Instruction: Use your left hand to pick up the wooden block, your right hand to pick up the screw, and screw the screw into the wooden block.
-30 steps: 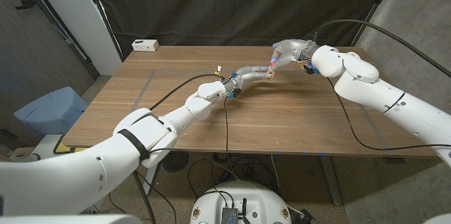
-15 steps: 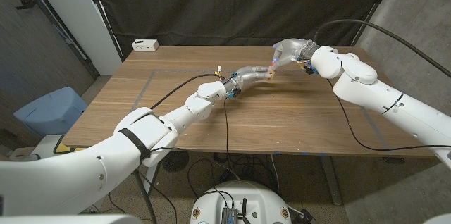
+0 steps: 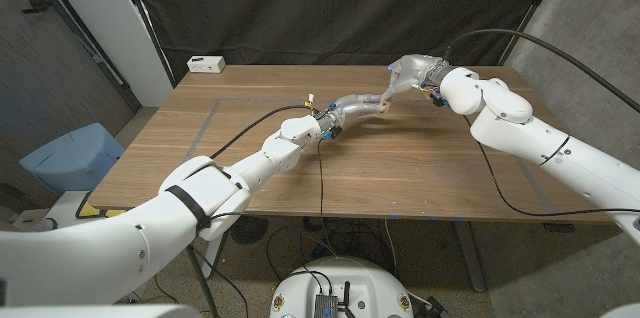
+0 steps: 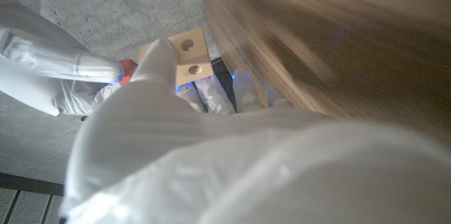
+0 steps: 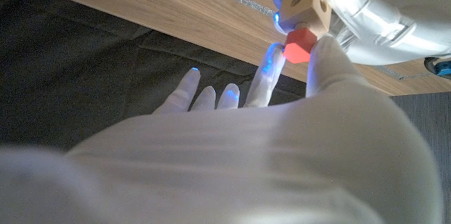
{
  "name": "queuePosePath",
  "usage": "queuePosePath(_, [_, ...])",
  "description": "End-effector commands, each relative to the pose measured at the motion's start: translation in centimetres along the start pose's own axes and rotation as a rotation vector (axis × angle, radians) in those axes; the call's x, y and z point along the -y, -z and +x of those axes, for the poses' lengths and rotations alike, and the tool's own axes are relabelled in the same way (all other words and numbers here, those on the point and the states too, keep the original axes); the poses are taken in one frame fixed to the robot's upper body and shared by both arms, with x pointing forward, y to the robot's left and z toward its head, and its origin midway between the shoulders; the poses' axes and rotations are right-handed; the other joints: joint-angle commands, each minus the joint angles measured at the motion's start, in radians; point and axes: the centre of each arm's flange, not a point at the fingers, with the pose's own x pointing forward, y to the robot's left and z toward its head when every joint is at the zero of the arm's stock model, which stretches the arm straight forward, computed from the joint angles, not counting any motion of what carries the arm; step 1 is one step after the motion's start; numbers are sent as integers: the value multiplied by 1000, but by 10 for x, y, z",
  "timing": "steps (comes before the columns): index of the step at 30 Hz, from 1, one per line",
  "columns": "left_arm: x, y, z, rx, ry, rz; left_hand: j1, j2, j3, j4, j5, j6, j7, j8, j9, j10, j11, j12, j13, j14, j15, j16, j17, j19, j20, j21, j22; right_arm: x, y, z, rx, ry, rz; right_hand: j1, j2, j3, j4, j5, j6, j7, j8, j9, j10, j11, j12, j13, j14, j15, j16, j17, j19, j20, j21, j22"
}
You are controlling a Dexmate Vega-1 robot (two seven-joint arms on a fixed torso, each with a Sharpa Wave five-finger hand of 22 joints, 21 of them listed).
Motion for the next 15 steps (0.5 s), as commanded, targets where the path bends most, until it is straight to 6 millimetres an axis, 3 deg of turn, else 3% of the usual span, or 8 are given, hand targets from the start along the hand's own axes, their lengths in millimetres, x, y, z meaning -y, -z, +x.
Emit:
queuePosePath(1, [2, 1, -1, -3, 1, -2, 1, 11, 5, 1, 1, 6, 2, 6, 5, -4, 0, 5, 1, 4, -69, 4, 4, 0, 2, 4, 3, -1, -1, 1, -14, 25, -11, -22, 6, -5, 5, 2, 37, 0, 3, -11, 30, 0, 6, 2, 24, -33, 7, 1, 21, -8, 3, 3])
queuePosePath(15, [1, 3, -3, -5, -6, -10, 6, 14, 7, 0, 3, 6, 3, 6, 5, -4, 0, 5, 1, 4, -69, 4, 3, 3, 2, 5, 3, -7, -2, 6, -35, 43, -8, -69, 20, -18, 15, 1, 137, 22, 4, -33, 89, 0, 7, 0, 71, -40, 11, 0, 55, -21, 3, 3])
